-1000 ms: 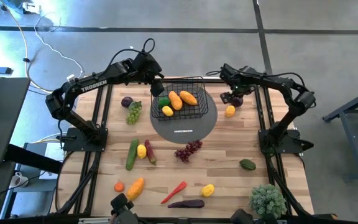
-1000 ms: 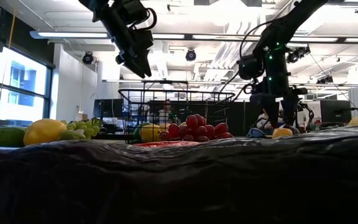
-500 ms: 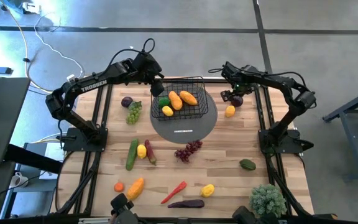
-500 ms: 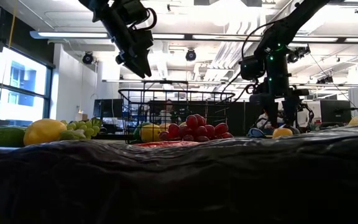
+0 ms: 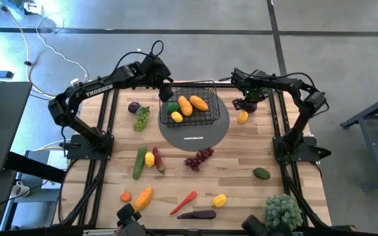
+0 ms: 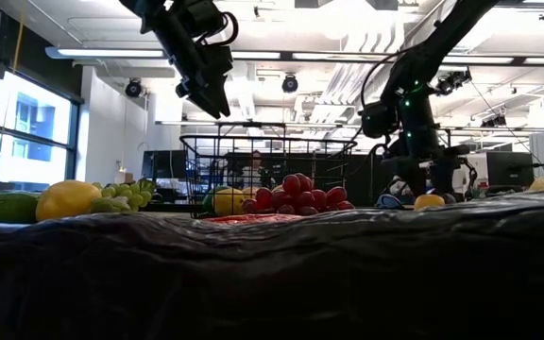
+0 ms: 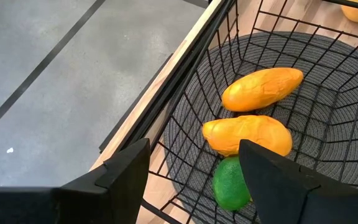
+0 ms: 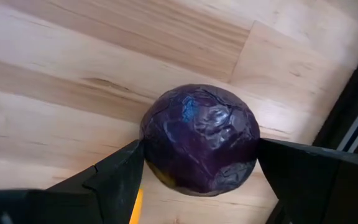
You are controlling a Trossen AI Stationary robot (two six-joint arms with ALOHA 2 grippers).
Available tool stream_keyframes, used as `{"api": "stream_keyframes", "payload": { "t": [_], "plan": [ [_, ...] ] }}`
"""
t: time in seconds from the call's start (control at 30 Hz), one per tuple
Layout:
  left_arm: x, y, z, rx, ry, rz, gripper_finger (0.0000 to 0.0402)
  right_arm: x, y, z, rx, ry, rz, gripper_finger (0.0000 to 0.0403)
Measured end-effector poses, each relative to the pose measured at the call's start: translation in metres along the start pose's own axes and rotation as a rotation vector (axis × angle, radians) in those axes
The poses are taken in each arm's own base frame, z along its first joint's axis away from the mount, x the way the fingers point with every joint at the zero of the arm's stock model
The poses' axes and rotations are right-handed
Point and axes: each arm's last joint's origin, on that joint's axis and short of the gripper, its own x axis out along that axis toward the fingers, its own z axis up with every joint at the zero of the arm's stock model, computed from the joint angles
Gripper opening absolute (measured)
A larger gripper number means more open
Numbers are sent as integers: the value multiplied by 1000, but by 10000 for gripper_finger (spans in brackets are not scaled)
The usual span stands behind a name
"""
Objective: Build produce basket
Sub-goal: Put the right plum into the wire basket
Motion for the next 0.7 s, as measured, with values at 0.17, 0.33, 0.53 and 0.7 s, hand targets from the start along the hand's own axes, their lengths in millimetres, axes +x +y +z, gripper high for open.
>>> {"api": "stream_keyframes", "payload": {
  "t": [0.17, 0.33, 0.53, 0.7],
  "plan": [
    [0, 0, 0, 0, 0, 0, 237, 2, -1, 1, 2, -5, -26, 288],
    [0, 0, 0, 0, 0, 0, 237, 3, -5, 4, 21, -7, -24, 288],
    [0, 0, 0, 0, 0, 0, 237, 4, -9, 5, 37, -9, -22, 288],
    [0, 0, 0, 0, 0, 0, 237, 7, -10, 7, 46, 0, -26, 288]
  ]
}}
